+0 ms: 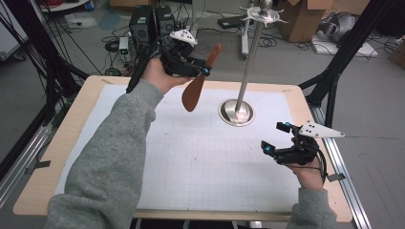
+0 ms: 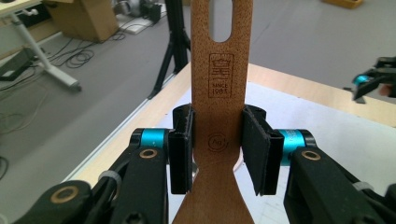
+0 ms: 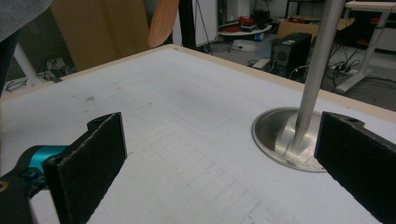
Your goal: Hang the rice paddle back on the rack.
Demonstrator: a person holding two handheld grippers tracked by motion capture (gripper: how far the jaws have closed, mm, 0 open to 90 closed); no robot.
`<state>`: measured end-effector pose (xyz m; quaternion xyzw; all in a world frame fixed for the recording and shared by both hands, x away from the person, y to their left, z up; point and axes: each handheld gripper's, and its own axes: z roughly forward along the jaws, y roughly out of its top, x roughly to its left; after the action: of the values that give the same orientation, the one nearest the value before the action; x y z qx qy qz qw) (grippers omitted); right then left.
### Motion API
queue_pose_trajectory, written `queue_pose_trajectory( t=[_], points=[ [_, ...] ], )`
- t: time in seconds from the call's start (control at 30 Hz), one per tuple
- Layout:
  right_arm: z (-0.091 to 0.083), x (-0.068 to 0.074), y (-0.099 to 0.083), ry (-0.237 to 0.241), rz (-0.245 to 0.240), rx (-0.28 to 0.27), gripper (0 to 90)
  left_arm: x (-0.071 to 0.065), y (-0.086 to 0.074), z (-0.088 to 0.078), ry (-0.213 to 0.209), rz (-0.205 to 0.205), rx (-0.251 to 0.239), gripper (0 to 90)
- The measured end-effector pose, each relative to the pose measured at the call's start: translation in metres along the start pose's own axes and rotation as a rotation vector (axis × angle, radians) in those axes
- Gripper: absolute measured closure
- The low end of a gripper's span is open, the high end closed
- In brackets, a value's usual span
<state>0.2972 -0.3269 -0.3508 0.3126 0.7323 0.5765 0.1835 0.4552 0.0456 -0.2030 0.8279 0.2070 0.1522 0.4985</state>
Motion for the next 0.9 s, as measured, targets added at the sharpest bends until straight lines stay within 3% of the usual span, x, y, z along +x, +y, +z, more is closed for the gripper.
queue_pose_trajectory(
  t=[0.07,0.53,0.67,0.8,0.9],
  points=[
    [-0.002,-0.001,-0.001,-0.004,0.009,-0.003,1.0,0.003,0.004,0.002,-0.009,-0.016,-0.008,65.0],
    [-0.010,-0.007,-0.001,-0.017,0.016,-0.027,1.0,0.012,0.032,0.013,-0.032,-0.011,-0.037,65.0],
    [-0.010,-0.010,-0.003,-0.025,0.024,-0.024,1.0,0.014,0.037,0.013,-0.041,-0.001,-0.058,65.0],
    [-0.010,-0.010,-0.003,-0.024,0.028,-0.026,1.0,0.015,0.045,0.013,-0.037,0.022,-0.047,65.0],
    [-0.010,-0.010,-0.003,-0.026,0.031,-0.024,1.0,0.017,0.052,0.012,-0.046,0.017,-0.057,65.0]
  ],
)
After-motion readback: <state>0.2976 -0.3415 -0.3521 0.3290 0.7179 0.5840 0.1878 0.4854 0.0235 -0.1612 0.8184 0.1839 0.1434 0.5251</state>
